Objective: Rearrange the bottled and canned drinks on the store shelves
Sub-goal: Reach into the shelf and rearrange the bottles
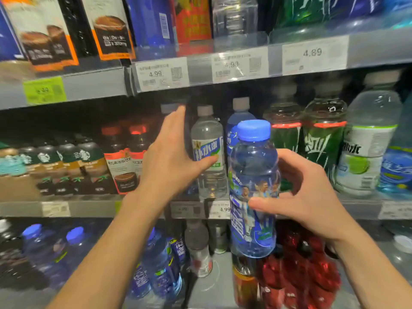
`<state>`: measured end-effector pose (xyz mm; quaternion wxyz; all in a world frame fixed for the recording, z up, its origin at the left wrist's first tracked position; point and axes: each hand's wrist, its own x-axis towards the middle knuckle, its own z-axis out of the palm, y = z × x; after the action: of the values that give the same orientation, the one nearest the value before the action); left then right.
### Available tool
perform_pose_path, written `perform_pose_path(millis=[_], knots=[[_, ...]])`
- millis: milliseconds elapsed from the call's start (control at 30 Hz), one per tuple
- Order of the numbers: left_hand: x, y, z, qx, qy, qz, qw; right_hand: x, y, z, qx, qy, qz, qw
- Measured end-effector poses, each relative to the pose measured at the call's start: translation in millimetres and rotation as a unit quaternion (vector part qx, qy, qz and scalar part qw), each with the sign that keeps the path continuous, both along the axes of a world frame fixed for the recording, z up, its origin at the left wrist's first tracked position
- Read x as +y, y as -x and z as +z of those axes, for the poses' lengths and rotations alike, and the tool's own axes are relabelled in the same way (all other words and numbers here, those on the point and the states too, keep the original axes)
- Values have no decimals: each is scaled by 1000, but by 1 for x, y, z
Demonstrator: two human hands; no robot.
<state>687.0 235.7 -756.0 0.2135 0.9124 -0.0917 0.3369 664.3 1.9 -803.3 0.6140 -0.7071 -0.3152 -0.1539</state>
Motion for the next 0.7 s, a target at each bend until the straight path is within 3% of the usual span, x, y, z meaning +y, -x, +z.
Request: perform_pose_path(millis=[167,267,500,700], knots=[[-18,-25,24,102,-90,78,988,-2,-7,2,-10,-60,-2,998],[-27,-29,25,120,-79,91,986,-3,-9,2,-15,-82,-4,996],[-13,-3,6,-29,31,11,999,-10,-14,3,-16,-91,-10,996],[-7,40,-16,-178,112,-38,977,-8,-15,4,-43,-146,-48,987]])
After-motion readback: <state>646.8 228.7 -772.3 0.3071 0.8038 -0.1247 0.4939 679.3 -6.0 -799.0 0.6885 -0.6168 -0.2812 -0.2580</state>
